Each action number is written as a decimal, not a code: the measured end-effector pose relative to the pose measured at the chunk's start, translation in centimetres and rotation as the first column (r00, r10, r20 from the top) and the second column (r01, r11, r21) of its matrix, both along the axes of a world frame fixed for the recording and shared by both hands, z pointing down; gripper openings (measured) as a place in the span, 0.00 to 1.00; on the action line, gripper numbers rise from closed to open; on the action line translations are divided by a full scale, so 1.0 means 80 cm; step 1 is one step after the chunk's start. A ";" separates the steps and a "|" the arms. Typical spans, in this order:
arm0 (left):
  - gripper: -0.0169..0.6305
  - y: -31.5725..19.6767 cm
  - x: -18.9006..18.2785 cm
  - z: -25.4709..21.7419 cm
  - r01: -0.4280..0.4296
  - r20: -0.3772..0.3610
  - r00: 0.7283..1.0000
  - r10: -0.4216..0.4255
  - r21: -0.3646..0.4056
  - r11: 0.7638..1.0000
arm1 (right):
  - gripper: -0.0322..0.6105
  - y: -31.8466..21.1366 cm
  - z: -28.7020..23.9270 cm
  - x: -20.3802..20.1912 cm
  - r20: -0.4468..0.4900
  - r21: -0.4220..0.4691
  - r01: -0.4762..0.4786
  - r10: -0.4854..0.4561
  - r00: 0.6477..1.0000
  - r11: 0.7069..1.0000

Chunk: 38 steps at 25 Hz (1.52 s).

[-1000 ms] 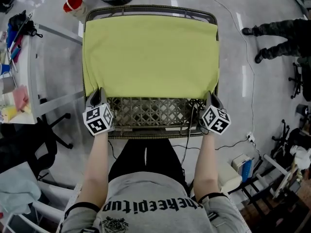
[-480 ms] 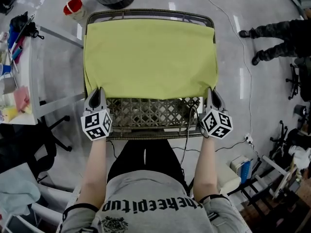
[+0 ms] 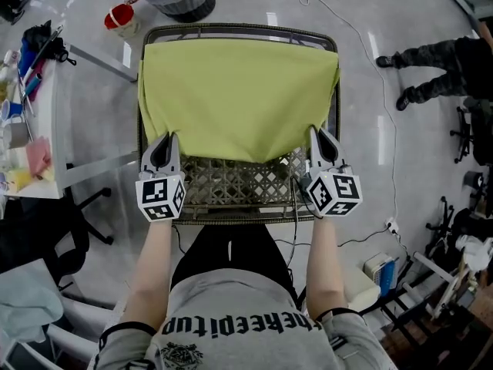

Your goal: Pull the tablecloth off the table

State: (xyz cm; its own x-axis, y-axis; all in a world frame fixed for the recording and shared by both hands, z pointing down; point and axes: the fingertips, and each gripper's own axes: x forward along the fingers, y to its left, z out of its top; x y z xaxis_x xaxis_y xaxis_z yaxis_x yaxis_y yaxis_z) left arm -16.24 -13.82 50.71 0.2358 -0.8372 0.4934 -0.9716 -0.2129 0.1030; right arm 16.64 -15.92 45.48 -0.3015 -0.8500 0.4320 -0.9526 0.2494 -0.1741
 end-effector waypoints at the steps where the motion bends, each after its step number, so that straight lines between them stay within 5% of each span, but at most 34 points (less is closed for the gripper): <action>1: 0.08 -0.001 0.002 -0.002 -0.007 -0.001 1.000 0.007 0.004 1.000 | 0.10 -0.003 -0.004 -0.012 0.000 0.007 0.025 -0.025 1.000 1.000; 13: 0.08 0.008 -0.004 0.000 -0.003 -0.007 1.000 0.003 -0.003 1.000 | 0.10 -0.012 -0.009 -0.148 0.022 0.025 0.305 -0.306 0.952 0.952; 25: 0.08 0.025 -0.025 0.014 0.033 -0.011 0.999 -0.033 -0.030 0.999 | 0.10 0.038 0.035 -0.245 0.029 -0.061 0.552 -0.551 0.834 0.832; 30: 0.08 0.029 -0.026 0.019 0.038 -0.012 0.999 -0.039 -0.038 0.999 | 0.10 0.058 0.080 -0.260 0.037 -0.168 0.576 -0.578 0.815 0.800; 38: 0.08 0.029 -0.026 0.018 0.045 -0.015 0.999 -0.045 -0.037 0.998 | 0.13 0.057 0.087 -0.269 0.102 -0.199 0.564 -0.555 0.826 0.802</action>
